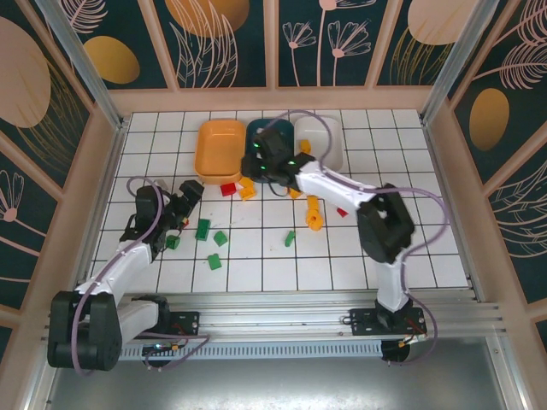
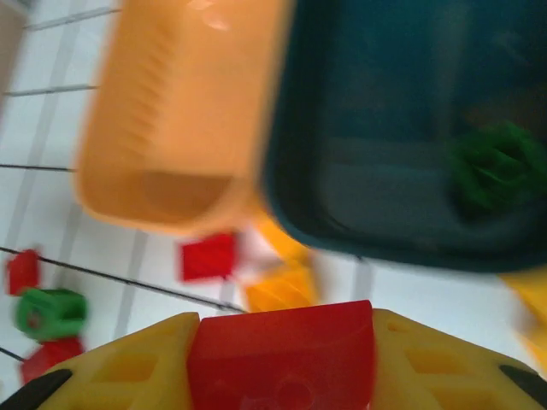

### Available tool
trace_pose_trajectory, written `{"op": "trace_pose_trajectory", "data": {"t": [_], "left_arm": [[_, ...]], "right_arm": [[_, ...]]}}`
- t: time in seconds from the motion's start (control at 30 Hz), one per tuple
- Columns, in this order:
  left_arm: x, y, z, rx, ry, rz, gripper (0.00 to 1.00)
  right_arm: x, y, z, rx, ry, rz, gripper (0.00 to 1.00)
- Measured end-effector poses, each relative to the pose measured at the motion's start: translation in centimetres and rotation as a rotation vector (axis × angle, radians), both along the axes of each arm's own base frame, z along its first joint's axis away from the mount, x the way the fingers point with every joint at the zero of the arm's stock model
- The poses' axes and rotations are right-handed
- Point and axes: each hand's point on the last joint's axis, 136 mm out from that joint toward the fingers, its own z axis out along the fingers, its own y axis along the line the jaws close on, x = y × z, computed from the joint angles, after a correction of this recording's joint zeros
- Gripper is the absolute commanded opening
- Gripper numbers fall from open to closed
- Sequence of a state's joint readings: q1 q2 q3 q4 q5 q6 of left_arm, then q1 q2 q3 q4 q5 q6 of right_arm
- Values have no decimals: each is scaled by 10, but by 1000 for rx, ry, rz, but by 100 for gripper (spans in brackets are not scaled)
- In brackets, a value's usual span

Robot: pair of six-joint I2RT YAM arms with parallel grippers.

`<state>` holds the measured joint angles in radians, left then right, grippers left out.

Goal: Sort the legos into containers by color

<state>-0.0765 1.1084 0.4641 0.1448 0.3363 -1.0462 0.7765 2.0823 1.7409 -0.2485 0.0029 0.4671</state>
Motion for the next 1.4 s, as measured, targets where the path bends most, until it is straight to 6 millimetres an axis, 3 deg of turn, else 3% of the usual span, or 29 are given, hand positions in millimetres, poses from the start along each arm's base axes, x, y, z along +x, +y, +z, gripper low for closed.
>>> {"op": "trace_pose_trajectory", "data": {"t": [0.1, 0.2, 0.33, 0.43, 0.57, 0.73, 0.8, 0.87, 1.03, 1.1, 1.17, 1.23, 1.33, 1.4], "left_arm": [[-6, -1, -2, 3, 19, -9, 98], [-12, 1, 6, 19, -2, -14, 99], [-17, 1, 17, 43, -39, -31, 99], [-18, -1, 19, 49, -49, -49, 98], [-20, -7, 21, 38, -57, -87, 99], [-18, -13, 28, 25, -91, -124, 98], [-17, -16, 33, 14, -112, -140, 99], [-16, -20, 39, 2, -147, -158, 99], [-27, -44, 39, -7, -191, -241, 98], [-33, -66, 40, -11, -203, -308, 98], [-41, -93, 39, -21, -218, -396, 99], [-48, -116, 32, -26, -212, -466, 99], [-55, -141, 17, -23, -179, -537, 98], [-54, -150, 10, -21, -166, -556, 99]], "right_arm": [[28, 39, -5, 13, -38, 51, 45], [51, 61, -19, 0, -50, 71, 46], [61, 71, -46, -40, -32, 92, 57], [58, 69, -54, -66, -10, 111, 66], [60, 72, -40, -52, -38, 125, 70], [58, 67, -16, -51, -73, 127, 66], [52, 55, -5, -71, -81, 109, 64], [37, 28, 3, -114, -84, 73, 62], [-23, -67, 1, -197, -51, -20, 62], [-42, -108, -11, -222, -17, -70, 65], [-61, -150, -36, -261, 39, -125, 70], [-81, -179, -65, -308, 102, -157, 74], [-117, -205, -103, -375, 199, -162, 78], [-132, -216, -118, -407, 244, -162, 78]]}}
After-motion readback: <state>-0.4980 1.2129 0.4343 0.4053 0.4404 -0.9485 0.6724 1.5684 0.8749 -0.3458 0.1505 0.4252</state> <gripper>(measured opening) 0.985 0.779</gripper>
